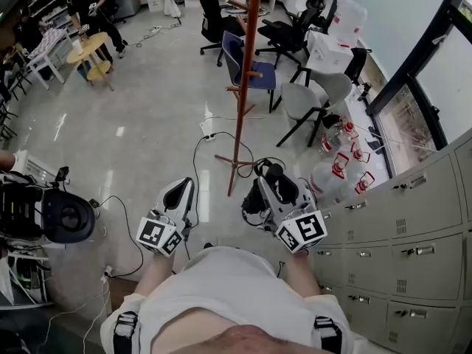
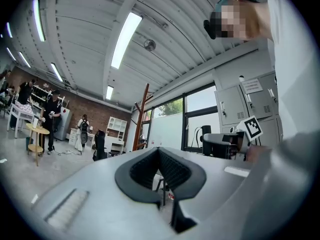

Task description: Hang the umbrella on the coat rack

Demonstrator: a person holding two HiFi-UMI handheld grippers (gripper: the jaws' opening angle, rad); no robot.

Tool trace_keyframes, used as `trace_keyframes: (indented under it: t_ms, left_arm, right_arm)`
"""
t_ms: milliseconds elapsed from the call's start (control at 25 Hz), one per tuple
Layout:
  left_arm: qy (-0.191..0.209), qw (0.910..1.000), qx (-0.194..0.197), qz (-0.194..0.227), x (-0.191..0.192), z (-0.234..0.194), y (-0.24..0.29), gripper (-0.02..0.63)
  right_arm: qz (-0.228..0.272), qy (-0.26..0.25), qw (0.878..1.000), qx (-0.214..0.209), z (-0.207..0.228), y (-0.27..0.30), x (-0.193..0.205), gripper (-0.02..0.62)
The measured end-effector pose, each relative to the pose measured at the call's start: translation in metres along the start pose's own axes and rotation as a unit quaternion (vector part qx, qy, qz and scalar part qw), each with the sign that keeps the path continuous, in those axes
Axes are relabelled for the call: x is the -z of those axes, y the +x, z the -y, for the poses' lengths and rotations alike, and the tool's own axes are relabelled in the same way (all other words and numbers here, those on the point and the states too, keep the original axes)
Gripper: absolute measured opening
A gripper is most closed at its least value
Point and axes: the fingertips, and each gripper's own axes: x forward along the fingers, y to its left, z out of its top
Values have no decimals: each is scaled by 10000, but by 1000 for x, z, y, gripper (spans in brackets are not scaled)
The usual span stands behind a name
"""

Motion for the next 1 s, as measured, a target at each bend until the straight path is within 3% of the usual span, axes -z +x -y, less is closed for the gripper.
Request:
trace_keyframes:
  t_ms: [520, 1000]
  left_arm:
    - [180, 9972, -719, 64, -6, 7, -20, 9]
    - [146, 9948, -1007, 67, 4, -38, 2, 9]
  right_arm:
    - [-65, 39, 9985, -536, 4, 19, 3, 154]
    - [-53, 62, 9971, -752, 20, 69, 13, 153]
